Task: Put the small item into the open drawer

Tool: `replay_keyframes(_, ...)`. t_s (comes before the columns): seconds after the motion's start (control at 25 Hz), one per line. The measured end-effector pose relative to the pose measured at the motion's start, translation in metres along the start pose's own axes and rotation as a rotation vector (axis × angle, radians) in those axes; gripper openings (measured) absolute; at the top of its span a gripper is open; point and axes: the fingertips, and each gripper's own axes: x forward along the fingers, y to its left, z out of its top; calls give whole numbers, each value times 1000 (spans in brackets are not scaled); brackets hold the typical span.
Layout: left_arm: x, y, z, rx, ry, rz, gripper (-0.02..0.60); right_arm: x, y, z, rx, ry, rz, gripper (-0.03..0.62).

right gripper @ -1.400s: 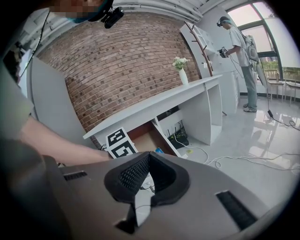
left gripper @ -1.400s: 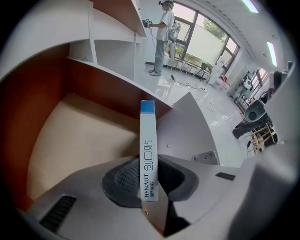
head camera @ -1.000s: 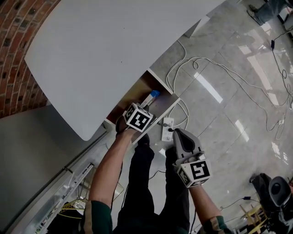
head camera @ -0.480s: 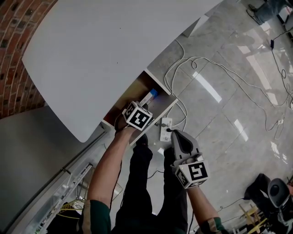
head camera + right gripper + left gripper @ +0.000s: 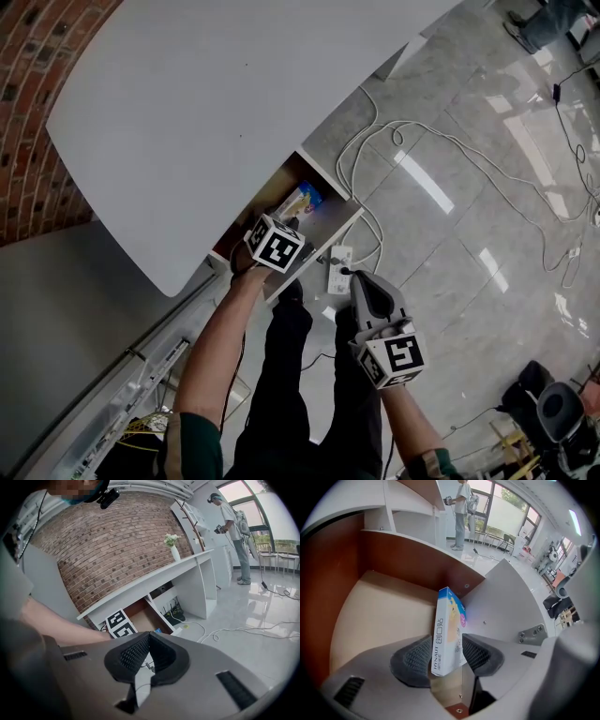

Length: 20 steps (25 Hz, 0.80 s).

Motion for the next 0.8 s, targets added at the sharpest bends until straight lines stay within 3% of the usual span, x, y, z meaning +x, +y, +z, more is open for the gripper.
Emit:
replay_keyframes(0.24, -7, 11, 3, -5, -20, 41, 216, 2, 5, 1, 4, -3, 3, 23)
replay_keyframes(0.56, -41, 10, 18, 21, -117, 110, 207, -3, 11, 14, 3, -18, -5, 23)
replay_keyframes(0.68, -62, 3, 27, 58, -169, 138, 114, -9, 12, 21, -13, -21, -15, 23)
replay_keyframes(0.8, -81, -10, 33, 34, -219, 109, 48, -15, 17, 28, -17, -25, -17, 23)
